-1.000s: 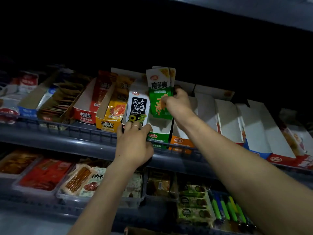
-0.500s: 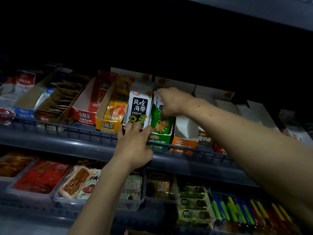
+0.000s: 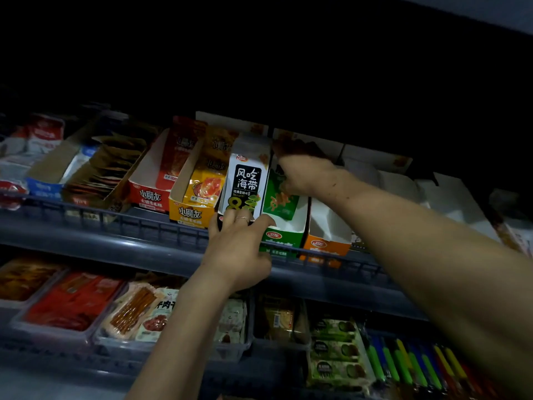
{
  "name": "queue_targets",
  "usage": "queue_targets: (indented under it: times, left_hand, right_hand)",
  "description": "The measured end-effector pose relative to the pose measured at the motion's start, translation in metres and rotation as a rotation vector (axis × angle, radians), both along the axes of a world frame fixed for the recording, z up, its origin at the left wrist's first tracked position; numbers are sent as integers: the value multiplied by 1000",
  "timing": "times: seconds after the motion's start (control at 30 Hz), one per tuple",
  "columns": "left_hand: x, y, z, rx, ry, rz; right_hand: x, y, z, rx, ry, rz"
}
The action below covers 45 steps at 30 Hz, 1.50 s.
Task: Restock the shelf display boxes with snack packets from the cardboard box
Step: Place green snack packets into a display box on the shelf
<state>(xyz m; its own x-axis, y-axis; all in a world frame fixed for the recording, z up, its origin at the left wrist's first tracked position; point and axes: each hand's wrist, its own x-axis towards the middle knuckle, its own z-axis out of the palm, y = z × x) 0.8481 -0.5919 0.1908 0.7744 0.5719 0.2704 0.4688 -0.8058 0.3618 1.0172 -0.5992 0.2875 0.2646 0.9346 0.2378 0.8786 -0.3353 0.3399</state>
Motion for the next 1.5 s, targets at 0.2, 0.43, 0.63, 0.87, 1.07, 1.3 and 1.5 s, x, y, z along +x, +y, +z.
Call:
queue_targets:
  times: [0.2, 0.43, 0.63, 0.87, 1.07, 1.3, 1.5]
  left_hand:
    - [-1, -1, -2, 7, -17, -6]
    - [-4, -1, -3, -14, -51, -16]
    - [-8, -2, 5, -29, -72, -31]
    - [-25, -17, 9, 63, -392, -20]
    - [-60, -73, -30, -119, -265, -104]
    - [-78, -118, -102, -246, 261, -249]
    - [-97, -147, -162, -409, 443, -251]
  right_hand:
    - [-4, -1, -13, 146, -10, -69]
    - [-2, -15, -11, 156, 19, 0]
    - [-1, -41, -3, 186, 142, 98]
    - [-35, -132, -32, 360, 468, 357]
    - [-65, -209, -97, 179, 783, 285]
    - [-73, -267, -236, -67, 1060, -16]
    - [-75, -298, -354, -250, 1257, -322]
